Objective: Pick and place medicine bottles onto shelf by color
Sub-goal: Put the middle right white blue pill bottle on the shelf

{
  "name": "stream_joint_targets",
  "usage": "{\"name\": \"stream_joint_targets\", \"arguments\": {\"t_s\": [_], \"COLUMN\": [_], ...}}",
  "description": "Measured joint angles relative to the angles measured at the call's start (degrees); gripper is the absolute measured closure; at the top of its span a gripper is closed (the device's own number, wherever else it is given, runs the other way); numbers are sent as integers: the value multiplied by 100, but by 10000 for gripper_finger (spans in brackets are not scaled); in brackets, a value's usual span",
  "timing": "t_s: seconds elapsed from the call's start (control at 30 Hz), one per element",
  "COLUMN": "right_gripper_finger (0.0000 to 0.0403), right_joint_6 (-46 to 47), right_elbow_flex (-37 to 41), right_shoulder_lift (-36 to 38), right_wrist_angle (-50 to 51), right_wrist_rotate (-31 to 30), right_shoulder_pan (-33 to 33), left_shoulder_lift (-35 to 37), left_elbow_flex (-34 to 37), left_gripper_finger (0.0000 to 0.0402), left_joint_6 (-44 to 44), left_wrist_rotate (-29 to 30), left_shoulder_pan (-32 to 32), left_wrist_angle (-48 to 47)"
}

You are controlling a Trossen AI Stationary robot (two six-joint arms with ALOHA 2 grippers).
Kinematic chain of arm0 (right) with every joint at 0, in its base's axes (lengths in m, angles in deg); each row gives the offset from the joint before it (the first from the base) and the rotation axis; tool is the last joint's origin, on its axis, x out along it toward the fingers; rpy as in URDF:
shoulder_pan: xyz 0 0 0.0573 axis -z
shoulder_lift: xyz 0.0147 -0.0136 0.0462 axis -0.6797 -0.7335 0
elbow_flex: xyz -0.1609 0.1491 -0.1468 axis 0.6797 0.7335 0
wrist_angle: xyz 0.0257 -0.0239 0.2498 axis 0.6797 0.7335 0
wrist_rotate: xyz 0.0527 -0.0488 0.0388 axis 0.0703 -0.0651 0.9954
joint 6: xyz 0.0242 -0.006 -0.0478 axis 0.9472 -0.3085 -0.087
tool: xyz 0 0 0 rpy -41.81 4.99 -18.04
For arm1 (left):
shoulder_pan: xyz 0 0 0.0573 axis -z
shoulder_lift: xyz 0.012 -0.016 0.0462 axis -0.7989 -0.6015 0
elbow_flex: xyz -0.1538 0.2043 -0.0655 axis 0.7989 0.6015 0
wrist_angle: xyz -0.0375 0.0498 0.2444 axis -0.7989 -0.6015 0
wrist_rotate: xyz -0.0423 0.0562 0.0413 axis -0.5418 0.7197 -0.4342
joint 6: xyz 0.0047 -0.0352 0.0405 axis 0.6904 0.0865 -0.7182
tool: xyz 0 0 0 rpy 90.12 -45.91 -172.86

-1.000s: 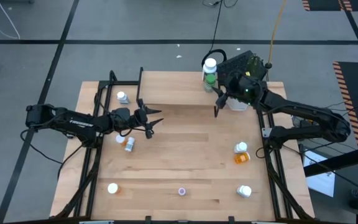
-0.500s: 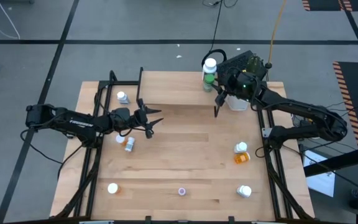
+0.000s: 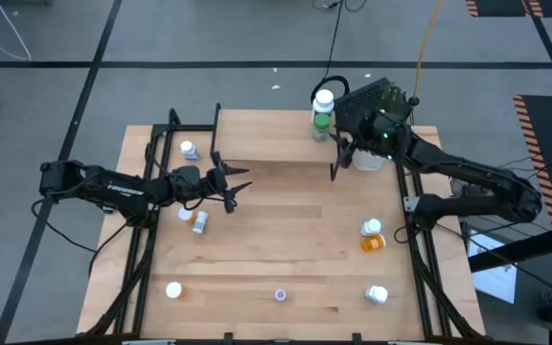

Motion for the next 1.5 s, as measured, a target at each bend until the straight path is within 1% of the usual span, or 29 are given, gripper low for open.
{"name": "stream_joint_targets", "arguments": {"t_s": [0.03, 0.1, 0.2, 0.23, 0.3, 0.4, 0.47, 0.53, 0.6, 0.67, 0.8, 0.97, 1.03, 1.2, 1.5], "right_gripper_finger": [264, 256, 238, 231, 215, 195, 184, 174, 165, 157, 146, 133, 128, 118, 117], "right_joint_6": [-16, -149, 91, 243, 652, 1354, 1866, 2497, 3076, 3327, 3573, 3820, 3885, 4010, 4162], "right_elbow_flex": [-2, -2, -2, 0, 0, -2, -2, -2, -2, 0, -3, -29, -29, -17, 454], "right_shoulder_lift": [92, 204, 232, 236, 250, 255, 287, 314, 310, 273, 140, 15, 5, 7, 5], "right_wrist_angle": [211, 782, 1415, 1597, 1945, 2531, 3164, 3799, 4346, 4626, 4855, 5887, 6152, 6081, 5760], "right_wrist_rotate": [10, 262, 419, 369, 62, -663, -1004, -1042, -818, -615, -595, -626, -631, -635, -639], "right_shoulder_pan": [-181, -627, -1569, -1898, -2575, -3491, -3951, -4287, -4562, -4828, -5136, -5170, -5170, -5170, -5148], "left_shoulder_lift": [0, 0, 0, 0, 0, 0, 0, 0, 0, 0, 0, 0, 0, 0, 0], "left_elbow_flex": [0, 0, -2, 0, 0, 0, 0, -1, -2, 0, -1, -2, -2, -2, -2], "left_gripper_finger": [227, 227, 227, 227, 227, 227, 227, 227, 227, 227, 227, 227, 227, 227, 227], "left_joint_6": [18, 72, 177, 243, 345, 444, 454, 455, 455, 442, 299, 223, 203, 254, 280], "left_wrist_rotate": [0, 0, 0, 0, 0, 0, 0, 0, 0, 0, 11, 26, 29, 29, 26], "left_shoulder_pan": [0, 0, 2, 2, 4, 33, 58, 77, 83, 81, 60, 16, -20, -79, -31], "left_wrist_angle": [-61, -114, -208, -237, -232, -232, -217, -192, -157, -151, -33, 136, 144, 129, 107]}}
